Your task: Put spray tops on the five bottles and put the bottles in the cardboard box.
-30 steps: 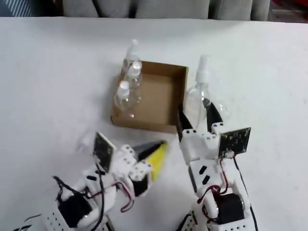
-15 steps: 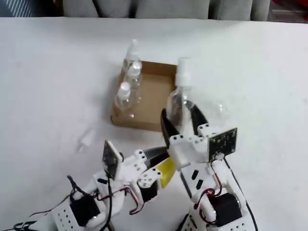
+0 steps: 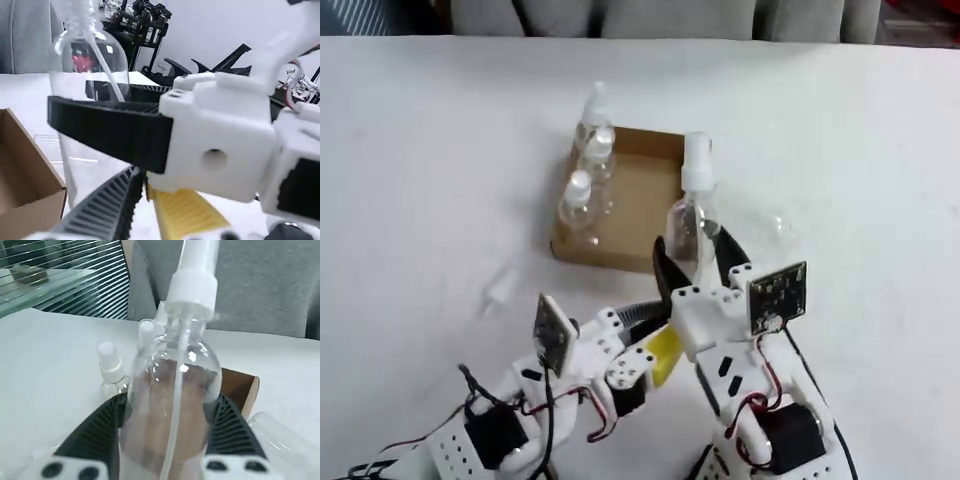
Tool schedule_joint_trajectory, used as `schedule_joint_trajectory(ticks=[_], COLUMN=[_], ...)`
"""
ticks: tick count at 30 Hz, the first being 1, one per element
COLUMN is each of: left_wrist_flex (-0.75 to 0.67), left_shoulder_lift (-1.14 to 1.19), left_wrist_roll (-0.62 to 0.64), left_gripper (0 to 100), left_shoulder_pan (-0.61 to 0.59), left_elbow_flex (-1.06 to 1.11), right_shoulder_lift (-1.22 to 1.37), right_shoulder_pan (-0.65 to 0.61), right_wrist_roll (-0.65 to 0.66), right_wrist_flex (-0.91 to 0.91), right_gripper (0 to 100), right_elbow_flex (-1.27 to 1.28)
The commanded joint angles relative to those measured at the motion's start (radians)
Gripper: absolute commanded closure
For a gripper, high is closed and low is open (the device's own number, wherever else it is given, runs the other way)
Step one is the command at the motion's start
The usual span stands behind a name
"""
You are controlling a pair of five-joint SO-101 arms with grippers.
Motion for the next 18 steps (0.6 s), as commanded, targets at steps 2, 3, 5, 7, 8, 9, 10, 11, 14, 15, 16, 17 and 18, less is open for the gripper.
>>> schedule_joint_trajectory(ticks=[2,3,5,7,8,9,10,11,14,15,16,17,18], left_wrist_flex=[-0.037,-0.035,-0.032,-0.032,-0.032,-0.031,-0.031,-0.031,-0.031,-0.031,-0.031,-0.029,-0.029], left_shoulder_lift=[-0.018,-0.018,-0.018,-0.018,-0.018,-0.018,-0.018,-0.018,-0.018,-0.018,-0.018,-0.018,-0.018], left_wrist_roll=[-0.005,-0.005,-0.005,-0.005,-0.006,-0.006,-0.006,-0.008,-0.008,-0.008,-0.008,-0.008,-0.008], left_gripper=[98,98,98,98,98,98,98,98,98,98,98,98,98], left_shoulder_pan=[-0.042,-0.042,-0.042,-0.042,-0.042,-0.042,-0.042,-0.044,-0.044,-0.044,-0.044,-0.044,-0.044], left_elbow_flex=[-0.002,-0.002,-0.002,-0.002,-0.002,-0.002,-0.002,-0.002,-0.002,-0.002,-0.002,-0.002,-0.002], right_shoulder_lift=[0.005,0.005,0.005,0.005,0.005,0.005,0.005,0.005,0.005,0.005,0.005,0.005,0.005], right_shoulder_pan=[-0.016,-0.016,-0.016,-0.016,-0.016,-0.016,-0.018,-0.018,-0.039,-0.056,-0.067,-0.077,-0.085], right_wrist_roll=[0.003,0.003,0.003,0.003,0.003,0.005,0.005,0.005,0.005,0.006,0.018,0.044,0.066], right_wrist_flex=[0.051,0.071,0.107,0.127,0.133,0.140,0.151,0.166,0.228,0.252,0.269,0.282,0.291], right_gripper=[98.3,98.3,98.3,98.3,98.3,98.3,98.3,98.3,98.3,98.3,98.3,98.3,98.3], right_elbow_flex=[-0.069,-0.084,-0.112,-0.127,-0.129,-0.132,-0.141,-0.150,-0.196,-0.210,-0.218,-0.221,-0.224])
